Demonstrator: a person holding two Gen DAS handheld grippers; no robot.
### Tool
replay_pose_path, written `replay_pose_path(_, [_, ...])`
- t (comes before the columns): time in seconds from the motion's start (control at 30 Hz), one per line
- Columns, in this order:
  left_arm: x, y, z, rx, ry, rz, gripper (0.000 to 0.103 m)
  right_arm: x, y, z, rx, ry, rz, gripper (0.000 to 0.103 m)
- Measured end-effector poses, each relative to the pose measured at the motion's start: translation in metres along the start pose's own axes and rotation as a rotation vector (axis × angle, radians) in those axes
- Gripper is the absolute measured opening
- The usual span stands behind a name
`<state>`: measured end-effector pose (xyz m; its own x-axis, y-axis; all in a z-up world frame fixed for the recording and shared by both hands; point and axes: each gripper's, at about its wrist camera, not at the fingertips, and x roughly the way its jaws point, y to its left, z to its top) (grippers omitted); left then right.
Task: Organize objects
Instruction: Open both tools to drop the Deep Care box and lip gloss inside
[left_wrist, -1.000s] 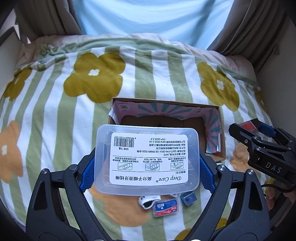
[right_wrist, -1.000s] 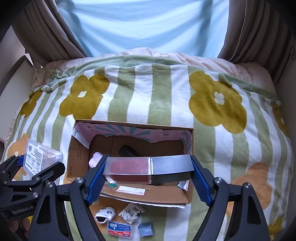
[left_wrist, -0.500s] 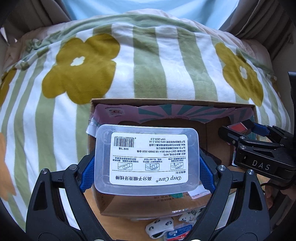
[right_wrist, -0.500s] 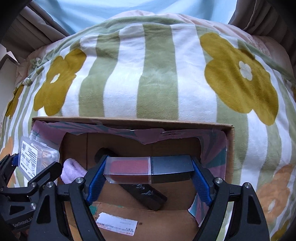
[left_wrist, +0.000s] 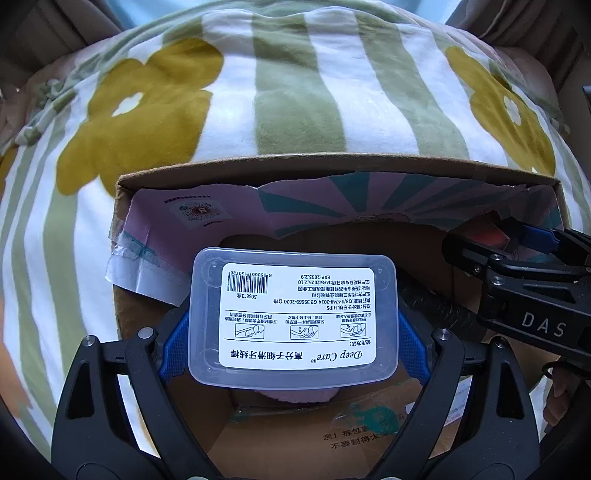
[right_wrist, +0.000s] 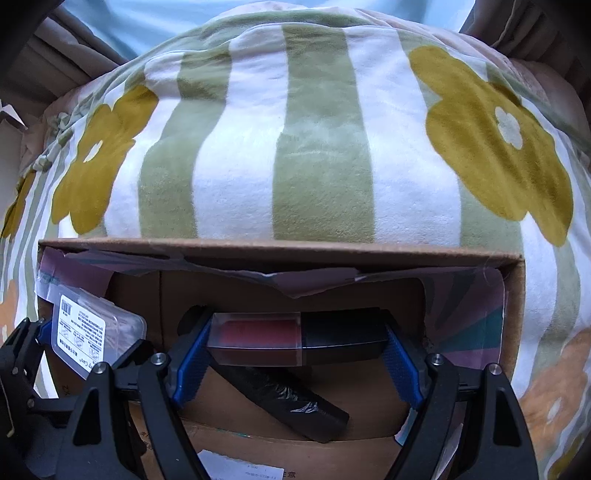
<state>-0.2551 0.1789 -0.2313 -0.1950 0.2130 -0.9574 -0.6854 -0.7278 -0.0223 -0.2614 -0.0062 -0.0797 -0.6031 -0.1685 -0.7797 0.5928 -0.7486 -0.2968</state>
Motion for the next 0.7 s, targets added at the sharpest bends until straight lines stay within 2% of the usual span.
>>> replay_pose_path(0.1, [0.001,-0.003,-0.002,0.026,0.006,-0.001,0.089,0.005,-0.003,0.000,0.046,0.038,-0.002,0.081])
replay_pose_path(0.17, [0.002,-0.007,-0.005,0.056,0.006,0.000,0.090,0.006,-0.003,0.000,0.061,0.037,0.019,0.086])
replay_pose_path(0.2, [0.001,-0.009,-0.007,0.070,-0.002,0.012,0.101,0.005,-0.003,0.000,0.061,0.031,0.029,0.090])
replay_pose_path(0.3, [-0.003,-0.013,-0.012,0.093,-0.020,0.006,0.103,0.004,0.001,-0.003,0.057,0.035,0.035,0.098])
replay_pose_path(0.47, [0.002,-0.016,-0.016,0.116,0.008,0.013,0.103,-0.001,0.000,-0.009,0.076,0.038,0.041,0.099])
replay_pose_path(0.7, [-0.011,-0.013,-0.019,0.097,-0.002,0.002,0.103,-0.021,-0.004,-0.015,0.075,0.027,0.054,0.099])
